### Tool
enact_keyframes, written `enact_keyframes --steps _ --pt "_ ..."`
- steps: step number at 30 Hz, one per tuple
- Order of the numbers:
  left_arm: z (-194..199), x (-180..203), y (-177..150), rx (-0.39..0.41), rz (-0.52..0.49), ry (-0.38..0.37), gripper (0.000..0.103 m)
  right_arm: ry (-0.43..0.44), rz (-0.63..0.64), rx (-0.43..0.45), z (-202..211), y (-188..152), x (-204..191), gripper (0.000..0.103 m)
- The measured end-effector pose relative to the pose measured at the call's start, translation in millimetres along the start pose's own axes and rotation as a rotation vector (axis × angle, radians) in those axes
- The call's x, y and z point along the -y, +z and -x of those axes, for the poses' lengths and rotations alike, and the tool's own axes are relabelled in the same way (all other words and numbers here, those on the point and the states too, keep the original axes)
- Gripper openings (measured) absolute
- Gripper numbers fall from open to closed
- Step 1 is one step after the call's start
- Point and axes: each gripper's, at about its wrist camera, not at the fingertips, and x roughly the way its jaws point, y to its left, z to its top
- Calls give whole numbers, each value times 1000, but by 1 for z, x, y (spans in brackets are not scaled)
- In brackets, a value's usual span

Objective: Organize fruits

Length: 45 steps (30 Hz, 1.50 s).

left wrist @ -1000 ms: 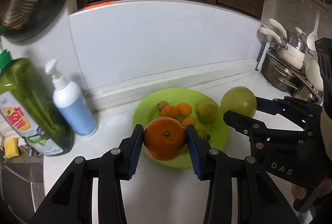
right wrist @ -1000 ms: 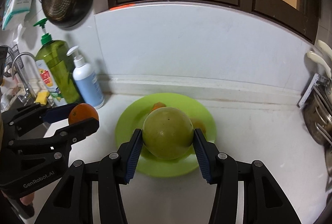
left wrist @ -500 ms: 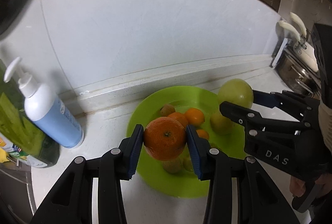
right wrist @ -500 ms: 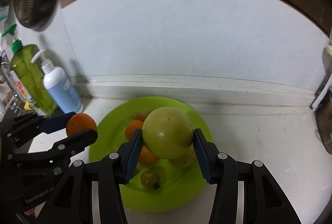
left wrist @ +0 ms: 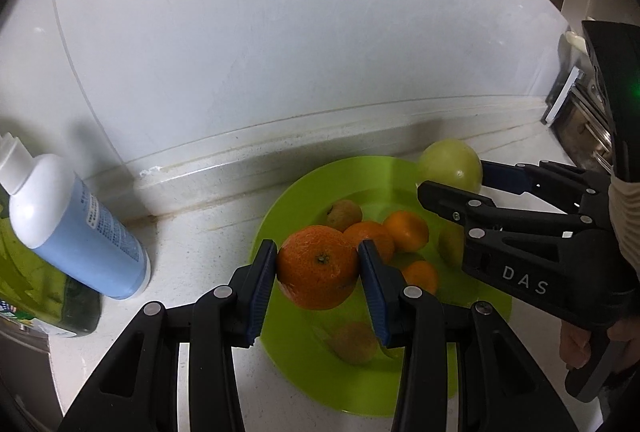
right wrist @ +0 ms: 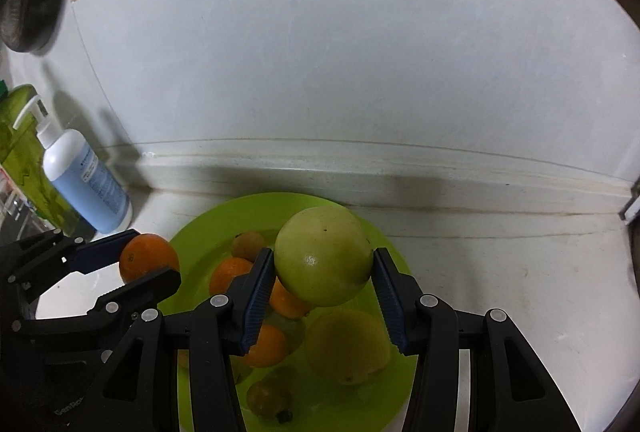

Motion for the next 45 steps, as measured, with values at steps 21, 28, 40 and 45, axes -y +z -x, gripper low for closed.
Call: enact_keyframes --steps 21,28,40,45 --pt "-1 1 -5 -4 10 -2 42 -24 -28 -22 -8 -9 2 51" --pt "12 -1 -8 19 28 17 42 -22 -39 -19 5 -16 4 51" --pt "97 -3 -48 136 31 1 68 -69 -70 81 86 -54 -23 68" --pt "130 0 -71 184 -11 14 75 -112 -110 138 127 -83 -43 76"
